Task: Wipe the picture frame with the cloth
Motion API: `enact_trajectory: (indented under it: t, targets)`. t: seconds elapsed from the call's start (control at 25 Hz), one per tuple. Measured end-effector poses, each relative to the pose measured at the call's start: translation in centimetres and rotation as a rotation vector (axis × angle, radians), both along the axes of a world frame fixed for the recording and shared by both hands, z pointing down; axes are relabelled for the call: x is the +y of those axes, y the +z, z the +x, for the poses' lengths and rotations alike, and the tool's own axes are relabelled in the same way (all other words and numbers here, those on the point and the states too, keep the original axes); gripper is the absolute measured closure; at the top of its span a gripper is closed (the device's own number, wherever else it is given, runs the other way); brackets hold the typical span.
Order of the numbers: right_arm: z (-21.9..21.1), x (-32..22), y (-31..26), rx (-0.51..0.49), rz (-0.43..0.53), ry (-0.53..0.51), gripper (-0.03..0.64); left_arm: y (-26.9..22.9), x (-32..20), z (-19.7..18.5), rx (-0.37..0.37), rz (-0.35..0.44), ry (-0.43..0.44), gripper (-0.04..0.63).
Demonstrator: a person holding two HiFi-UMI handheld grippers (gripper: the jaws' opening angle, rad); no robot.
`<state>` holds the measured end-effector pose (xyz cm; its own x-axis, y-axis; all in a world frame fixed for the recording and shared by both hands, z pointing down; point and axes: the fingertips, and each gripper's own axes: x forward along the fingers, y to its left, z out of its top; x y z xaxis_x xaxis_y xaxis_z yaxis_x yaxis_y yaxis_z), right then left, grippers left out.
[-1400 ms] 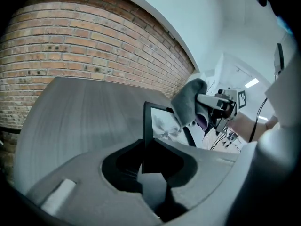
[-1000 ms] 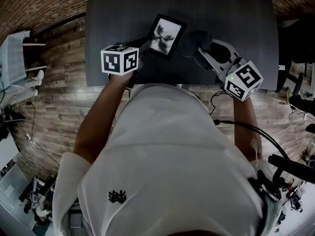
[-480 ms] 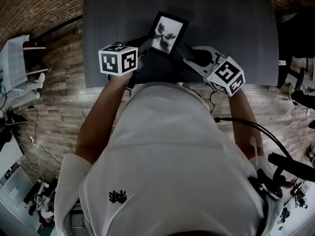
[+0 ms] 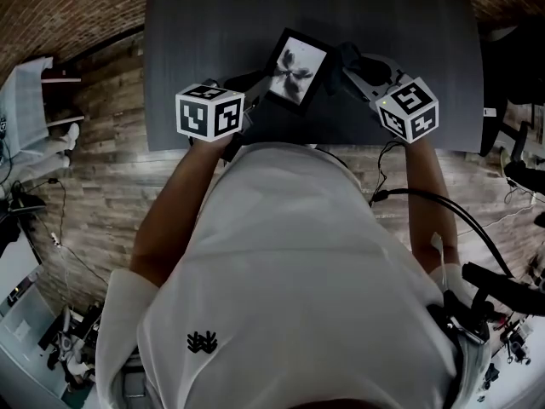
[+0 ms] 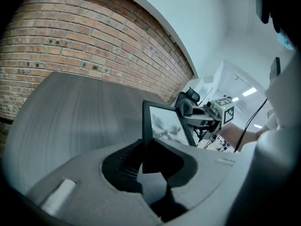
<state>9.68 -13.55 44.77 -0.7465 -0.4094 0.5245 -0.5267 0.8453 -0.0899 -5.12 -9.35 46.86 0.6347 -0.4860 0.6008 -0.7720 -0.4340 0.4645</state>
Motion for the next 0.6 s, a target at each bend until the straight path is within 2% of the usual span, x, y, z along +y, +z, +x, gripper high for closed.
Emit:
enact_trajectory:
  t: [0.2, 0.4, 0.6]
  targets:
    - [1.4, -1.7, -0.4, -0.005, 0.013, 0.026, 0.508, -0.5, 0.2, 1.0, 0.023, 0.002, 0.012, 0.518]
    - [1.7, -1.2, -0.6, -0.007, 0.045, -0.067, 0.508, -0.8, 0.5, 2.1, 0.037, -0.003, 0.053, 0.518]
    - [1.8, -1.2, -0.4, -0.011, 0.062, -0.122, 0.508, -1.5, 1.1, 2.0, 0.089, 0.005, 0.074, 0.518]
